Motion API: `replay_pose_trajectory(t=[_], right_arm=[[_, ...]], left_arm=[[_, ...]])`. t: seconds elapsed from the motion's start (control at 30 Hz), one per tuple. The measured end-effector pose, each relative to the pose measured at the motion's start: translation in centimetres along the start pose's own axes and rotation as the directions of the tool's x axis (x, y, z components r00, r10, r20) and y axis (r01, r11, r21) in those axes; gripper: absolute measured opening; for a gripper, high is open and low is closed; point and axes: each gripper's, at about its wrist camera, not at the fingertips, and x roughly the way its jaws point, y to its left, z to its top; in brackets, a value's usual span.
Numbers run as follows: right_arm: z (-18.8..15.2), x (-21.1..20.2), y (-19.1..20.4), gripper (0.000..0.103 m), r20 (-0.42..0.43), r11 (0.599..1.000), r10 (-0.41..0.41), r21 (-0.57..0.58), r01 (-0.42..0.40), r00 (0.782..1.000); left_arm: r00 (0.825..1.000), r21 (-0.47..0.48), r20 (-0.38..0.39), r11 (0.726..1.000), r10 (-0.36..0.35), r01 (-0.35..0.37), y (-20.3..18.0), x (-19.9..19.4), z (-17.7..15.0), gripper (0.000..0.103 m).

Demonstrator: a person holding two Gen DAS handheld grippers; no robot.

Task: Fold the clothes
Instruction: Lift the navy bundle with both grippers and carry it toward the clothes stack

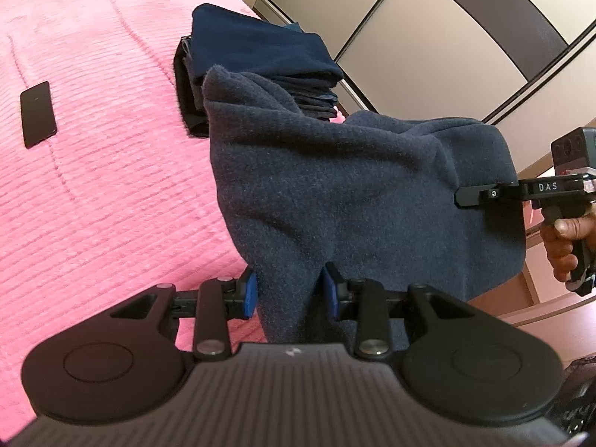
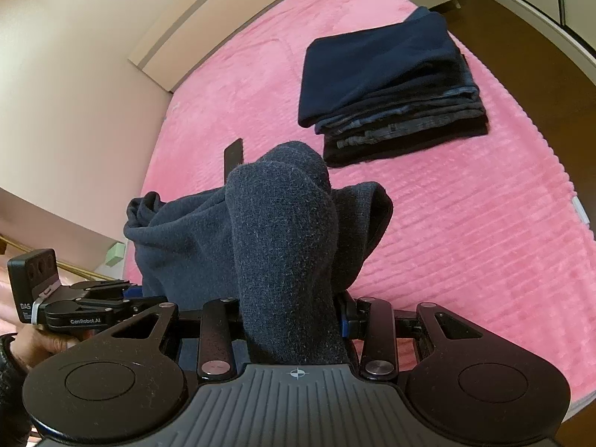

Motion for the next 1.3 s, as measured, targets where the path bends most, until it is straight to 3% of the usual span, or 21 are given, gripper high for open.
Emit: replay_pose_trajectory(t=[0.4,0.67,1.0,1.3], right_arm=[[0.5,1.1,2.2,0.037,0.001,0.999,-0.050,-0.013,0.050,0.999],[1.4,0.8,1.6,0.037,-0.009,0.998,-0.056,-0.006,0.056,0.998],[5.4,2.6,-2.1,0.037,-0.105,0.999,0.000,-0.035,-0.004,0.994],[11.3,3.5,-6.6,0.037,-0.169,0.996,0.040,-0.071,-0.053,0.985]], left_arm=[[0.999,0.005,0.004,0.999,-0.032,0.032,0.8,-1.0,-0.9,0.030],[1.000,0.025,0.003,1.000,-0.012,0.012,-0.8,-0.3,-0.1,0.030],[0.999,-0.047,0.009,0.998,0.047,-0.047,-2.3,1.2,-0.2,0.030],[0.995,-0.123,0.014,0.987,0.102,-0.100,-5.0,3.5,2.2,0.029]])
